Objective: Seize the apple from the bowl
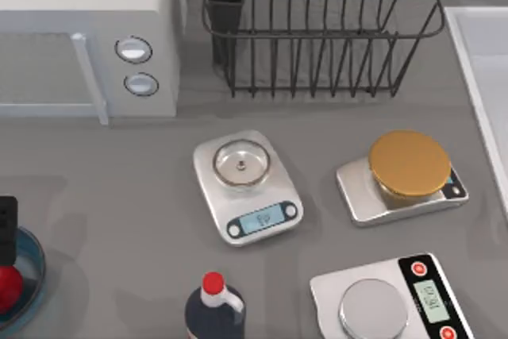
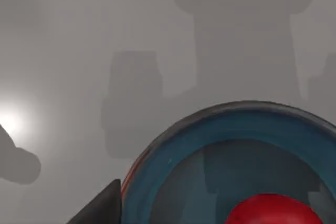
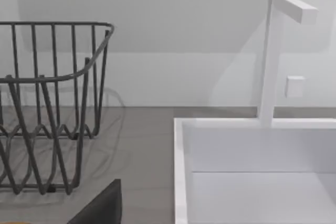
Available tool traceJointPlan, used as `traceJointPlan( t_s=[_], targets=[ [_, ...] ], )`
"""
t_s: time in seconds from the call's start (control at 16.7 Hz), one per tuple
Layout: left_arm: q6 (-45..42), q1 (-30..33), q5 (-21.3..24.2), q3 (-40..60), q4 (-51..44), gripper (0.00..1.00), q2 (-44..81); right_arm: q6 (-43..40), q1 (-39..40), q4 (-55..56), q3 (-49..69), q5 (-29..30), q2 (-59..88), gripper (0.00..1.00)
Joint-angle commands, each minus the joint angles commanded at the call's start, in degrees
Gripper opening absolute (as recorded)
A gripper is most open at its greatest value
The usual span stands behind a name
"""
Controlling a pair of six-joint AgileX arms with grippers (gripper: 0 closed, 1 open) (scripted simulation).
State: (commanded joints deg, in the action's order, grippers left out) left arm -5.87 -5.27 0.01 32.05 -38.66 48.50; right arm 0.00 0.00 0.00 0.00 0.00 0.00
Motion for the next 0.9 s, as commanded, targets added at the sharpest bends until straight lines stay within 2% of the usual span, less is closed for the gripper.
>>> traceJointPlan(
  t_s=[0.24,0.42,0.9],
  targets=[
    [-2.06,-1.85,0.00,11.24,-13.73,1.00,18.68,0.00,0.00,0.00,0.00,0.00,0.00,1.00],
    [-3.11,-2.79,0.01,16.96,-20.69,1.00,27.46,0.00,0.00,0.00,0.00,0.00,0.00,1.00],
    [-3.50,-2.92,0.00,19.10,-23.21,1.00,30.65,0.00,0.00,0.00,0.00,0.00,0.00,1.00]
  ],
)
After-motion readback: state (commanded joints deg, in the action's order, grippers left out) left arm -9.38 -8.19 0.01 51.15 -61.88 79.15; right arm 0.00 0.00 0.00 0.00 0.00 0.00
